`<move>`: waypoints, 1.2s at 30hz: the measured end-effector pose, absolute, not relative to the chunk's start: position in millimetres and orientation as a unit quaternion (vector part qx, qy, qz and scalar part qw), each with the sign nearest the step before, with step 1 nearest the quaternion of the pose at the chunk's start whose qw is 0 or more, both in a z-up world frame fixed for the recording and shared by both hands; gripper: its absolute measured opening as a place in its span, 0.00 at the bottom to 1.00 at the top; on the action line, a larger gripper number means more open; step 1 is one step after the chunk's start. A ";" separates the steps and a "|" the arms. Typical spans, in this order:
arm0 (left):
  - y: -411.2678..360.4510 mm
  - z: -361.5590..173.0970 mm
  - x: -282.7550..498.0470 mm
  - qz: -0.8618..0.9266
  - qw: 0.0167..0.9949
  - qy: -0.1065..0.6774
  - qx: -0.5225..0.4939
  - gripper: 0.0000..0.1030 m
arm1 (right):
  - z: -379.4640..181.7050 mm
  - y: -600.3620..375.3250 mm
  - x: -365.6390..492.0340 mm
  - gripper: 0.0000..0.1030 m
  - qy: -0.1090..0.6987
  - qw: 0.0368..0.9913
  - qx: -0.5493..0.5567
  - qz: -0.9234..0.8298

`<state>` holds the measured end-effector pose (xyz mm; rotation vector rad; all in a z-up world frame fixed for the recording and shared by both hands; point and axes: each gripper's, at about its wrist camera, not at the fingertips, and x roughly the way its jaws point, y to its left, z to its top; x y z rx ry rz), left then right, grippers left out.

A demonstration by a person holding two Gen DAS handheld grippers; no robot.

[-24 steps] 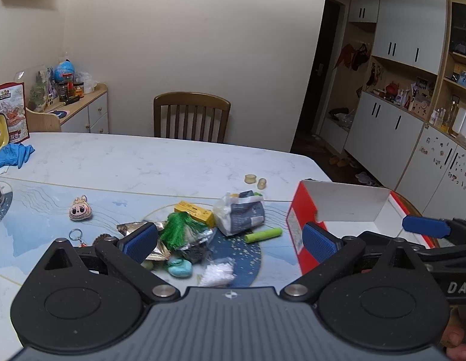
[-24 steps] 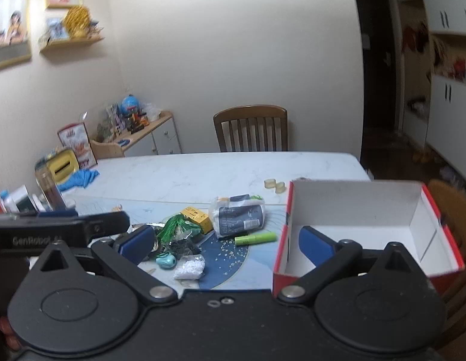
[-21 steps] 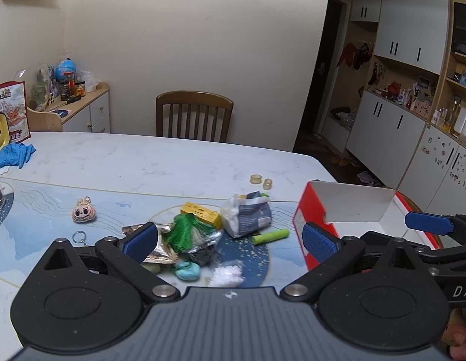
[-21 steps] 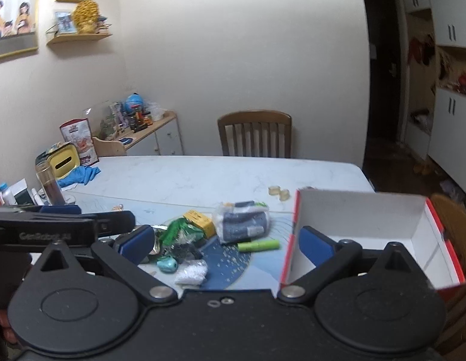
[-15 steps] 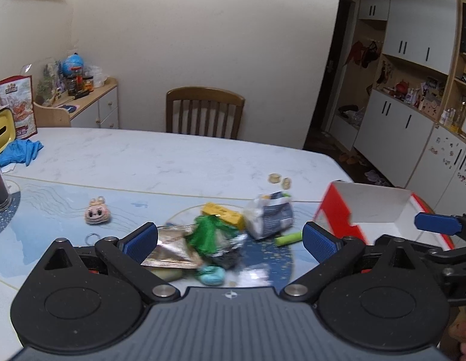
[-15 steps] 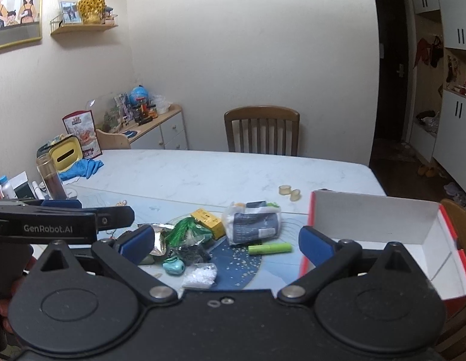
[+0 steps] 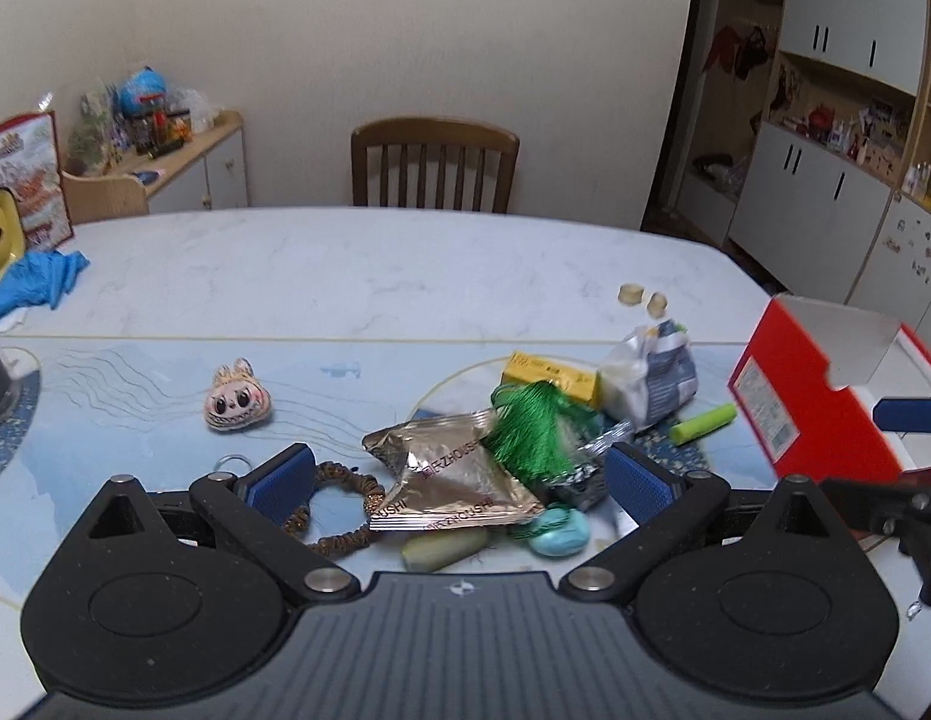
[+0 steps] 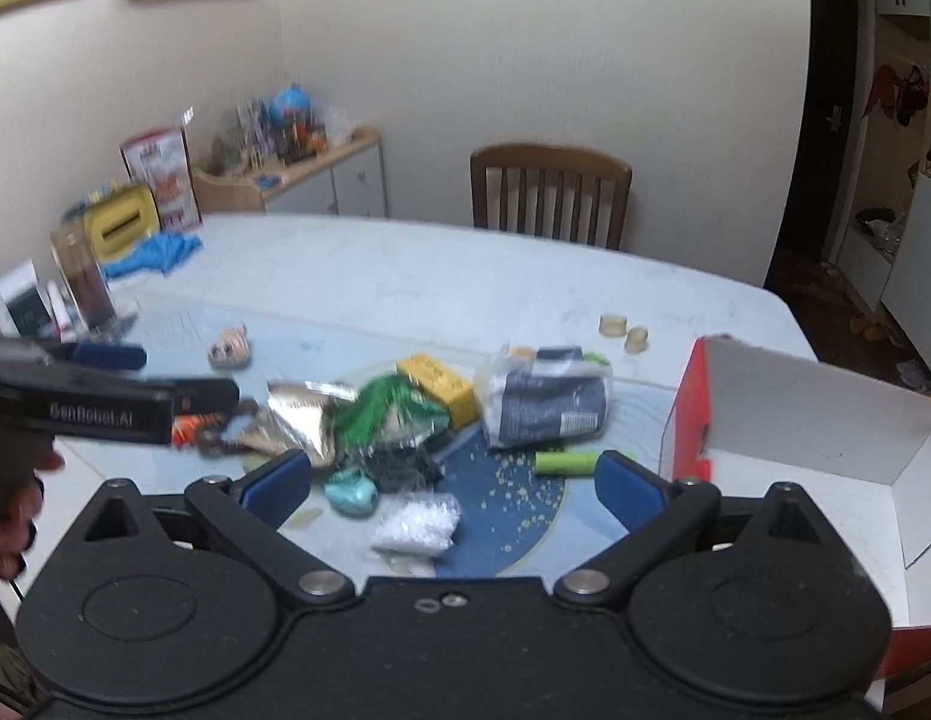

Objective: Organize objects
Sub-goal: 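Reach the left tool to the gold foil bag while the right tool reaches the white bead bag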

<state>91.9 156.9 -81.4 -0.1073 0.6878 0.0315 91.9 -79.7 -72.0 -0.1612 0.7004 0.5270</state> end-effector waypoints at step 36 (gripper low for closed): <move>189.3 -151.8 175.1 -0.059 0.896 0.430 -0.095 0.53 | -164.3 -21.1 152.5 0.57 0.464 0.847 -0.097 0.241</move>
